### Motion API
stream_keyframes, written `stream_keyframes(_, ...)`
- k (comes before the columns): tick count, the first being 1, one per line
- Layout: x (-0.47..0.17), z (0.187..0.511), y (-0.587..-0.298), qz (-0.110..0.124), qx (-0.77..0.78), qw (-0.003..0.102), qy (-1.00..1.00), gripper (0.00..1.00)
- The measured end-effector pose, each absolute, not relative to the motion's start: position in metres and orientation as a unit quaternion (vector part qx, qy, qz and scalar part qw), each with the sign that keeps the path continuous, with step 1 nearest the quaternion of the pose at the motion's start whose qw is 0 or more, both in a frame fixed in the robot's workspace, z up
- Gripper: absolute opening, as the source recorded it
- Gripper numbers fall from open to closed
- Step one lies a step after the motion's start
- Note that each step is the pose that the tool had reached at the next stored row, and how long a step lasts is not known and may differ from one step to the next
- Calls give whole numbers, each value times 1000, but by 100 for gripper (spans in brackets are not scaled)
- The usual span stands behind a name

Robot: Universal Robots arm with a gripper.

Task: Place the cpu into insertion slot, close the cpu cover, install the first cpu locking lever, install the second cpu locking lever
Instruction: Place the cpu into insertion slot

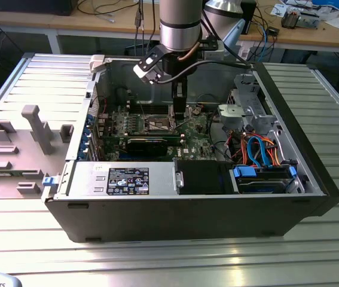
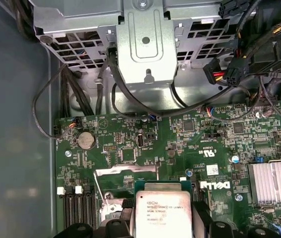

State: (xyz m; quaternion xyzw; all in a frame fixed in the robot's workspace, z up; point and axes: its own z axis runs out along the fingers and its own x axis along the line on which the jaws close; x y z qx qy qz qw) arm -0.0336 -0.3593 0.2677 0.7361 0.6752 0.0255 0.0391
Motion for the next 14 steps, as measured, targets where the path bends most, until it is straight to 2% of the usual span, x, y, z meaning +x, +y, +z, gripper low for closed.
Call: stream_keyframes(14,-34,267,-359,25,751,40,658,54)
